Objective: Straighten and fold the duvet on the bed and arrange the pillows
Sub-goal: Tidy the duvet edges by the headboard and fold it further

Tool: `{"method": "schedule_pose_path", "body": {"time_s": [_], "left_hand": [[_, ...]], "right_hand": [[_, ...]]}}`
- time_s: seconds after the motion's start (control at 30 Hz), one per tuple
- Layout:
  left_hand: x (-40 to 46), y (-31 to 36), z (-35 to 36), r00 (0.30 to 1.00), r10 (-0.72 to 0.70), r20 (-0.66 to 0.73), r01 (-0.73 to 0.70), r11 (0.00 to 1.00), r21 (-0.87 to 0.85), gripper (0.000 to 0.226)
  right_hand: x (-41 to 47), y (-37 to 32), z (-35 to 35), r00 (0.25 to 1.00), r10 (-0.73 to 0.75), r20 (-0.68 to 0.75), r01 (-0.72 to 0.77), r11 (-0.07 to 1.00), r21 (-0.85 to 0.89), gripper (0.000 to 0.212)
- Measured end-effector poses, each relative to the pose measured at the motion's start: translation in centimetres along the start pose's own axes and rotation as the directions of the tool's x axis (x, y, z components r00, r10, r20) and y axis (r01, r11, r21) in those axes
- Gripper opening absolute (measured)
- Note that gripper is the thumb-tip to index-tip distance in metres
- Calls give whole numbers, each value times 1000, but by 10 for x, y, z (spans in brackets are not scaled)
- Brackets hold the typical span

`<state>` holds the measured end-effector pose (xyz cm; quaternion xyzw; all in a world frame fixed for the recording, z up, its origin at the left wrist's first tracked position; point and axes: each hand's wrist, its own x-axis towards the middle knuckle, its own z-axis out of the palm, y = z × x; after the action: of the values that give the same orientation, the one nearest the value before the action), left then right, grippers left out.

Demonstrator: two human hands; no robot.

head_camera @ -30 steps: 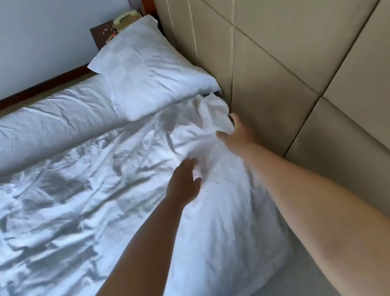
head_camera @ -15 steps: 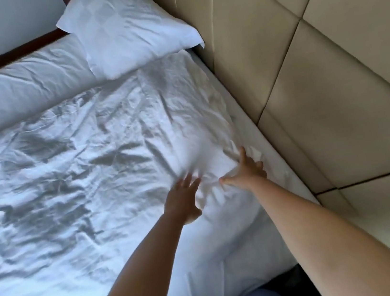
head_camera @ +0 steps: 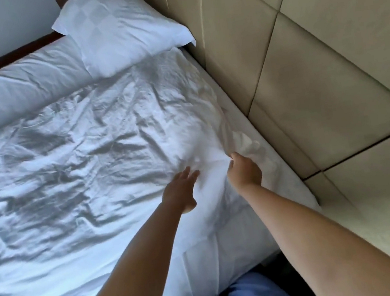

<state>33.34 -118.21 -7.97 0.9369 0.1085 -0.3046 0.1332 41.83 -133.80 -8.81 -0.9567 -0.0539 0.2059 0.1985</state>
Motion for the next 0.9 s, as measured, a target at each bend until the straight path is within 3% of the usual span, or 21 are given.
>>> {"method": "schedule_pose_path", "body": {"time_s": [0.1, 0.13, 0.27, 0.33, 0.37, 0.43, 0.5, 0.6, 0.67, 0.73, 0.8, 0.9], "left_hand": [[-8, -6, 16, 997, 16, 71, -23, 995, 92, 88], [-11, -9, 22, 997, 20, 77, -30, 992, 125, 87], [-28, -23, 44, 999, 0, -33, 4, 992, 126, 80], [-39, -35, 59, 991, -2, -132, 24, 986, 163, 67], [-46, -42, 68, 988, -27, -151, 54, 983, 175, 59], [-60, -56, 89, 982, -169, -85, 179, 975, 133, 53], [-73, -71, 112, 953, -300, 29, 298, 952, 72, 65], [-87, -92, 139, 953, -302, -10, 300, 941, 159, 84], [-93, -103, 151, 964, -263, -31, 262, 932, 249, 91], [-95, -114, 162, 965, -260, -29, 255, 911, 323, 96], [-94, -126, 170, 970, -240, -30, 233, 895, 381, 98], [-93, -141, 189, 971, -186, -152, 230, 906, 356, 105]], "right_hand": [[-11, 19, 23, 934, 93, 346, -81, 995, -49, 53], [-13, 23, 26, 913, 102, 394, -92, 995, -45, 63], [-26, 23, 42, 958, 101, 268, -123, 990, 64, 67], [-40, 20, 56, 996, -8, 93, 0, 996, 89, 47], [-47, 17, 64, 993, -97, 72, 92, 993, 67, 34], [-61, 11, 83, 941, -256, 223, 266, 964, -18, 20], [-70, 6, 104, 828, -374, 419, 463, 876, -132, 33], [-80, -2, 132, 661, -618, 425, 737, 642, -212, 65], [-83, -5, 153, 568, -709, 419, 823, 503, -264, 72], [-86, -6, 173, 539, -720, 437, 839, 413, -354, 69], [-83, -7, 187, 510, -778, 367, 824, 319, -467, 45], [-74, -12, 203, 515, -822, 243, 768, 317, -557, 37]]}}
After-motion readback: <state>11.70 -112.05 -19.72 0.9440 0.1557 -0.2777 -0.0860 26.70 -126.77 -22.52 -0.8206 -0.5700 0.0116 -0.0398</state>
